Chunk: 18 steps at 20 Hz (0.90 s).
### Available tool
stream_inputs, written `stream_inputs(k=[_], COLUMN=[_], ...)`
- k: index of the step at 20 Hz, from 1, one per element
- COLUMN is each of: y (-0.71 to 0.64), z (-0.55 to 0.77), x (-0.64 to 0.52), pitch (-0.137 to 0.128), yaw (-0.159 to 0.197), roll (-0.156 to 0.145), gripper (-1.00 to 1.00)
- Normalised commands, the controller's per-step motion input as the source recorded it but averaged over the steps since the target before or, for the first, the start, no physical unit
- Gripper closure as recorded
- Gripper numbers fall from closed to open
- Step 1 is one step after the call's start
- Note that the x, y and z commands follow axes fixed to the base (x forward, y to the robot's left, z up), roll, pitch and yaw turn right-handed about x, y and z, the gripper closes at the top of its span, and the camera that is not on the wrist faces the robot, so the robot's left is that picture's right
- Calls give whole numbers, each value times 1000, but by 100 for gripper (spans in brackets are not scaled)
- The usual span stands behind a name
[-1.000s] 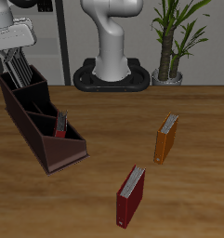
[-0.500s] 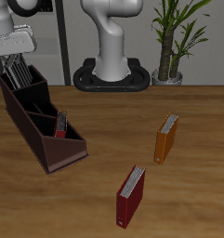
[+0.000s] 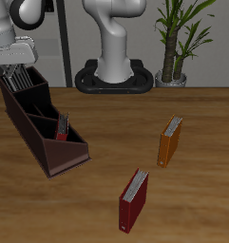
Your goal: Place the left red book into the right desk caddy's left compartment and place the striped book into the right desk caddy's right compartment
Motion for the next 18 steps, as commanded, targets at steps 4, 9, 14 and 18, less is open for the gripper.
stream_inputs(k=[4,9,14,18], y=[-24,134,82,83], z=[-142,125,76,169], x=[26,-13,88,42], pitch=[58,3,22,-17], yaw=[-31,1,38,5], roll=[-27,17,3,1], gripper=[-100,-100,-100,-100])
